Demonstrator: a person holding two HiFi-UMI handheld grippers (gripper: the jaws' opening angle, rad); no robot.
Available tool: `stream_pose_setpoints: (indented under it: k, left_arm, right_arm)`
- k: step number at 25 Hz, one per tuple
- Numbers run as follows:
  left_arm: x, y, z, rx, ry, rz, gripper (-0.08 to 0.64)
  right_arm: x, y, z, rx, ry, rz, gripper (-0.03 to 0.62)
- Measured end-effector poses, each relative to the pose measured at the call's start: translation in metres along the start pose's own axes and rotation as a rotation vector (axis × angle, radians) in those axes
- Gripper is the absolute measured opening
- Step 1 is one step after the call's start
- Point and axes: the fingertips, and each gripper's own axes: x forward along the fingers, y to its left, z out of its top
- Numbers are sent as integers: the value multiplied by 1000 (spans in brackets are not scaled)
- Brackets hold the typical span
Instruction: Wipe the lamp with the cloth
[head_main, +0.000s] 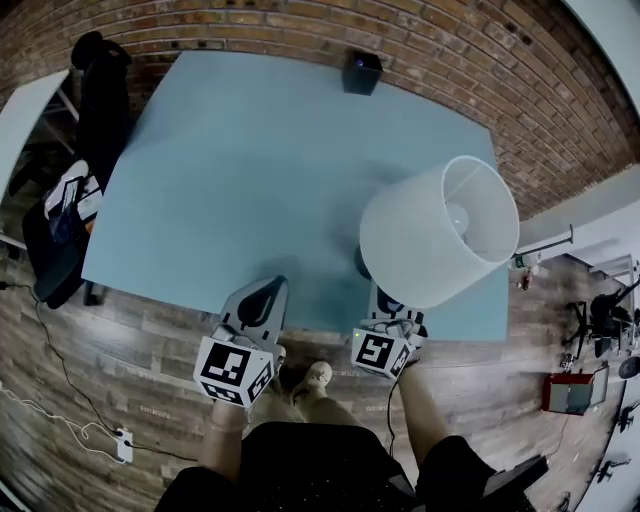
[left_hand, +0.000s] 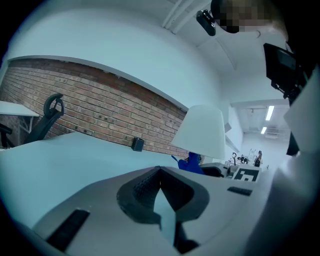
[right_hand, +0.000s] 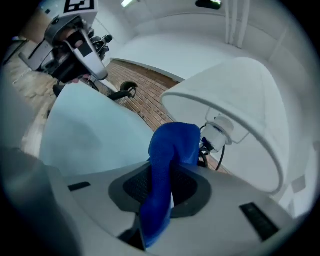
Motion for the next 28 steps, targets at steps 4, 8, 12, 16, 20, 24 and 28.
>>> stream_pose_setpoints:
  k: [4, 8, 12, 16, 20, 24, 28]
  left_arm:
    - [2, 1, -3, -12, -1, 5, 8]
    - [2, 0, -8, -22, 7, 12, 9]
    - [-2, 3, -11, -27, 14, 18, 9]
    - [-6, 5, -15, -24, 31, 22, 9]
    - [-3, 0, -19, -17, 51, 12, 9]
    - [1, -5, -24, -6, 75, -6, 9]
    - [9, -18, -30, 9, 110, -36, 9]
  right_arm:
    - [13, -5, 1, -34, 11, -44, 80]
    - [26, -1, -8, 12, 56, -38, 81]
    - [36, 13, -17, 85, 109, 5, 80]
    - [43, 39, -36, 153, 200, 98, 80]
    - [41, 59, -57, 272, 290, 219, 80]
    - [26, 77, -57, 352, 295, 363, 80]
    - [-4, 70, -51, 445, 232, 404, 80]
